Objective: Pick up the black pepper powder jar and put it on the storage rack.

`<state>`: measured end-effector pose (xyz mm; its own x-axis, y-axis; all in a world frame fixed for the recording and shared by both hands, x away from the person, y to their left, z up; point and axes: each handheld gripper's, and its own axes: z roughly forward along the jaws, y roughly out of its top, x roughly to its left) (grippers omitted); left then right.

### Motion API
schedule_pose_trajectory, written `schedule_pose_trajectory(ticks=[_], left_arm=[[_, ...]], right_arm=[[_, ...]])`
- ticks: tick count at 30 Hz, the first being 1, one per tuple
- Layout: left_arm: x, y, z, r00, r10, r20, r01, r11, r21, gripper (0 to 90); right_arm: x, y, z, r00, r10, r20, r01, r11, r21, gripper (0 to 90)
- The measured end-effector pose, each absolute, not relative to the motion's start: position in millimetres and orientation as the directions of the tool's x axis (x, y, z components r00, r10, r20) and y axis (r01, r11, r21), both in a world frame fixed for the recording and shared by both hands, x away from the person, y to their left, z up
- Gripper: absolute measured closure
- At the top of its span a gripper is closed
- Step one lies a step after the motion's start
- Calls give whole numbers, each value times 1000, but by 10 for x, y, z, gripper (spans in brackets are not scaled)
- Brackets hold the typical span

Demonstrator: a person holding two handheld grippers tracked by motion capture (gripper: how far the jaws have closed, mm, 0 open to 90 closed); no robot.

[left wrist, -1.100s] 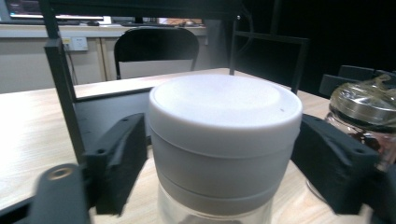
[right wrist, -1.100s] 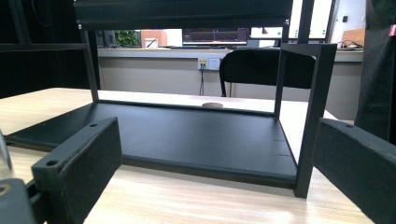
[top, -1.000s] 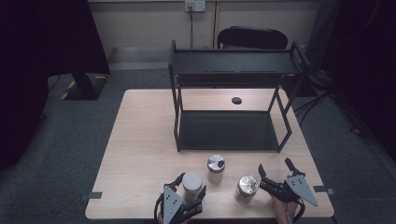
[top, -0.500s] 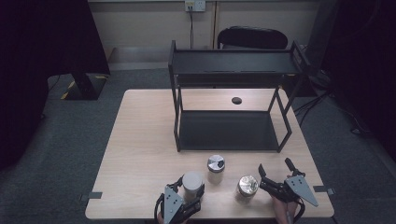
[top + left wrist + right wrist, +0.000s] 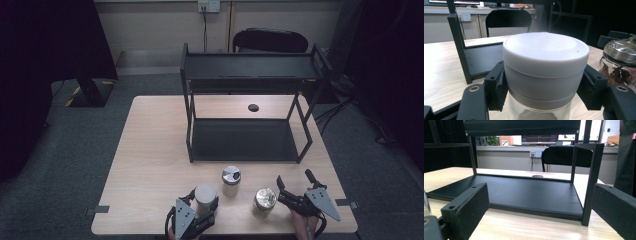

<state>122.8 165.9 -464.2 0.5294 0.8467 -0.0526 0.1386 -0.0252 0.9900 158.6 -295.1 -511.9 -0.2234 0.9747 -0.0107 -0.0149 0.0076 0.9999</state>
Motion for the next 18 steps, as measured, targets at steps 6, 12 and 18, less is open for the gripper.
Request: schedule_pose_trajectory(ticks=[6,12,18], left_arm=[[1224,1668,-4626,529,847,-55,144,-26,989,340],[1219,1659,-4606,521,852,-56,150,-26,988,340],[1217,1661,-4581,522,852,-49,140,-28,990,341]], right_arm=[[1586,-2951,-5118,-223,975,-11,-14,8,1000,5],[1587,-2950,-5117,-223,975,-11,-13,8,1000,5],[1587,-2951,-5117,-223,975,-11,-14,8,1000,5]])
